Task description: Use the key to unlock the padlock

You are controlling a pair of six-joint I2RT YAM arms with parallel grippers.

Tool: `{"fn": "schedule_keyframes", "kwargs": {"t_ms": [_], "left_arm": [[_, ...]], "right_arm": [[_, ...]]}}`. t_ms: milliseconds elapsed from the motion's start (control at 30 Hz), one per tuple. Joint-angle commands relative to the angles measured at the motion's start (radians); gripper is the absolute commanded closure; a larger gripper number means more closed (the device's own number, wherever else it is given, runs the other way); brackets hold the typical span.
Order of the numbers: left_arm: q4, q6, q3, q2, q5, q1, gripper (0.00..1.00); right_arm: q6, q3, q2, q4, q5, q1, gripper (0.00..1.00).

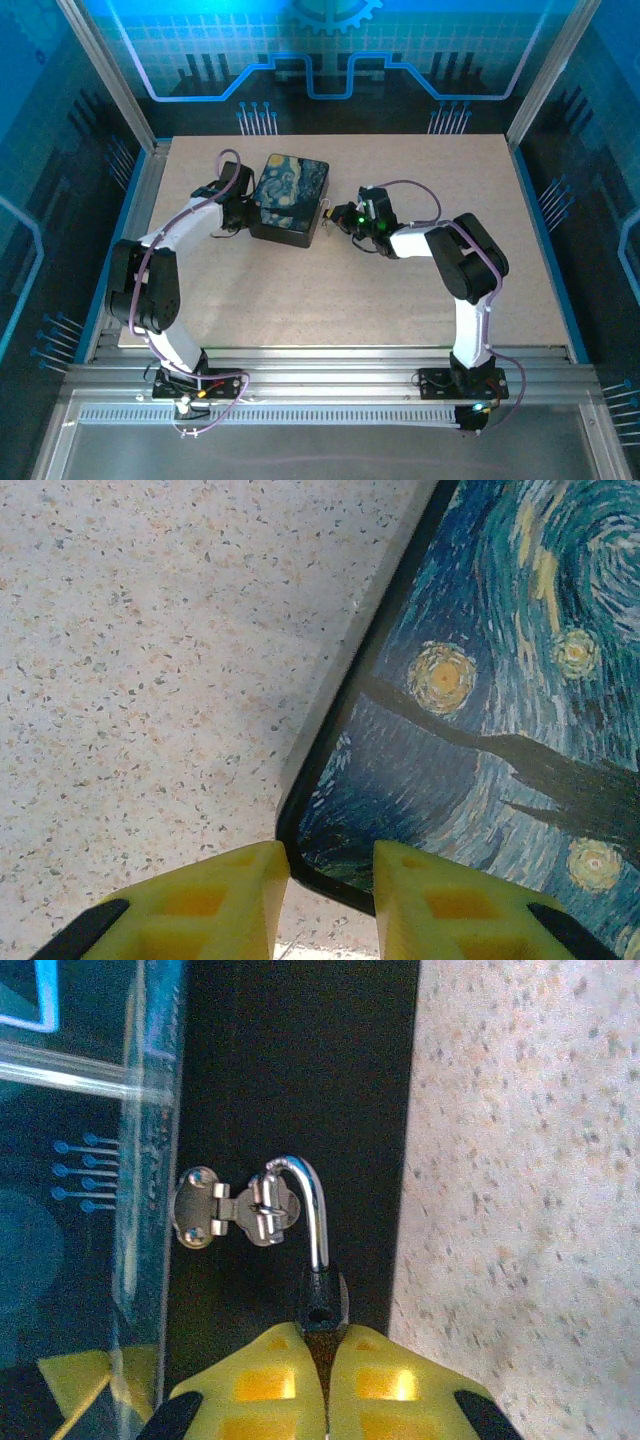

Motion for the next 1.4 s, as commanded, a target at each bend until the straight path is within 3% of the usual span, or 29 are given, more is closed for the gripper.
{"fn": "schedule_keyframes", "kwargs": {"t_ms": [0, 133, 200, 300, 333, 700, 967, 1300, 1367], "left_arm": [[-0.12, -0.016, -0.068, 0.081, 0.045, -0.004, 0.7], [-0.128, -0.004, -0.065, 0.07, 0.035, -0.004, 0.7], [-0.126, -0.004, -0.065, 0.072, 0.035, -0.002, 0.7], [-0.122, -0.012, -0.064, 0.077, 0.045, -0.002, 0.7], [-0.12, -0.014, -0.065, 0.076, 0.047, -0.002, 0.7], [-0.133, -0.007, -0.055, 0.067, 0.037, -0.002, 0.7], [-0.13, -0.014, -0.063, 0.063, 0.043, -0.002, 0.7], [-0.129, -0.014, -0.071, 0.058, 0.044, -0.002, 0.7], [-0.128, -0.014, -0.073, 0.055, 0.043, -0.002, 0.7]], "right_arm": [[0.034, -0.01, 0.0, 0.319, 0.082, -0.017, 1.0], [0.0, -0.031, -0.015, 0.394, 0.073, -0.026, 1.0], [-0.051, 0.018, -0.029, 0.258, 0.042, -0.011, 1.0], [-0.181, 0.121, -0.057, -0.138, 0.109, 0.021, 1.0], [-0.19, 0.136, -0.052, -0.193, 0.117, 0.022, 1.0], [-0.101, 0.135, 0.018, -0.374, 0.038, -0.063, 1.0], [-0.133, 0.165, 0.022, -0.325, 0.003, -0.067, 1.0], [-0.075, 0.183, 0.045, -0.174, 0.151, -0.042, 1.0], [-0.057, 0.2, 0.063, -0.159, 0.134, -0.041, 1.0]]}}
